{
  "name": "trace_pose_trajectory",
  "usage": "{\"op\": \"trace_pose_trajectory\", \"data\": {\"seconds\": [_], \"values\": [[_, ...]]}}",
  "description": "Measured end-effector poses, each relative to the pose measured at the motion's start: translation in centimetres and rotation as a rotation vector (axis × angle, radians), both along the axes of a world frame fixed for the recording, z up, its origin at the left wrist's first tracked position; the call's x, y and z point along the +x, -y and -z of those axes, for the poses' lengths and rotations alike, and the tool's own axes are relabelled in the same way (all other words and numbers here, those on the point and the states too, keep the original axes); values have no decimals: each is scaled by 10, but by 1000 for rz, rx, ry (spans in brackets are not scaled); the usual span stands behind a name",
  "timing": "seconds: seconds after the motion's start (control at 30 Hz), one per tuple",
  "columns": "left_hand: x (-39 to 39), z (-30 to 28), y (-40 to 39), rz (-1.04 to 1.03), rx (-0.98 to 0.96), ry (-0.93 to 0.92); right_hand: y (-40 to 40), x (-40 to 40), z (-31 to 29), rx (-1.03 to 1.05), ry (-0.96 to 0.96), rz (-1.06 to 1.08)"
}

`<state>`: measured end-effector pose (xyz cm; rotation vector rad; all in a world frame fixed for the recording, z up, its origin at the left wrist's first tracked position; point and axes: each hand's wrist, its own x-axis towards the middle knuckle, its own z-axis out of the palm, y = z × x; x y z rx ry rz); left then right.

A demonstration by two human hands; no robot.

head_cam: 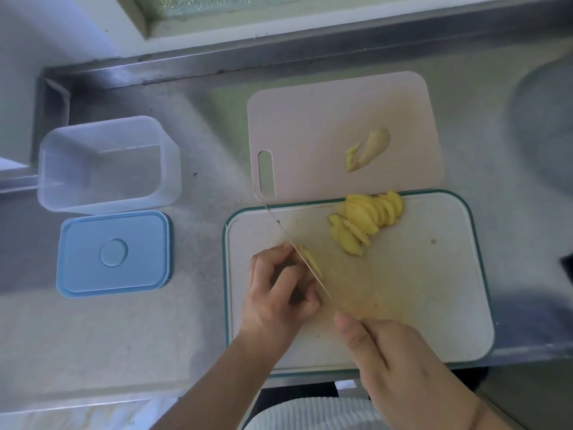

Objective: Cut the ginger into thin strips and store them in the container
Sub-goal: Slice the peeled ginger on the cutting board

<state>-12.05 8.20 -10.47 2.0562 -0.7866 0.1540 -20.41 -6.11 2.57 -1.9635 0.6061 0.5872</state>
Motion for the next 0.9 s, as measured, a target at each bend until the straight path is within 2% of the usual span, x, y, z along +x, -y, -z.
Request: {"op": "trace_pose_trajectory", "data": {"seconds": [0.17, 0.67, 0.9], "values": [[0, 0, 0, 21, -4, -27, -2, -1, 0, -12, 39, -5], [-2, -2, 2, 52, -2, -43, -12, 21, 6, -81, -36, -67], [-2, -4, 1, 58, 11, -81, -12, 24, 13, -71, 7, -44]]}}
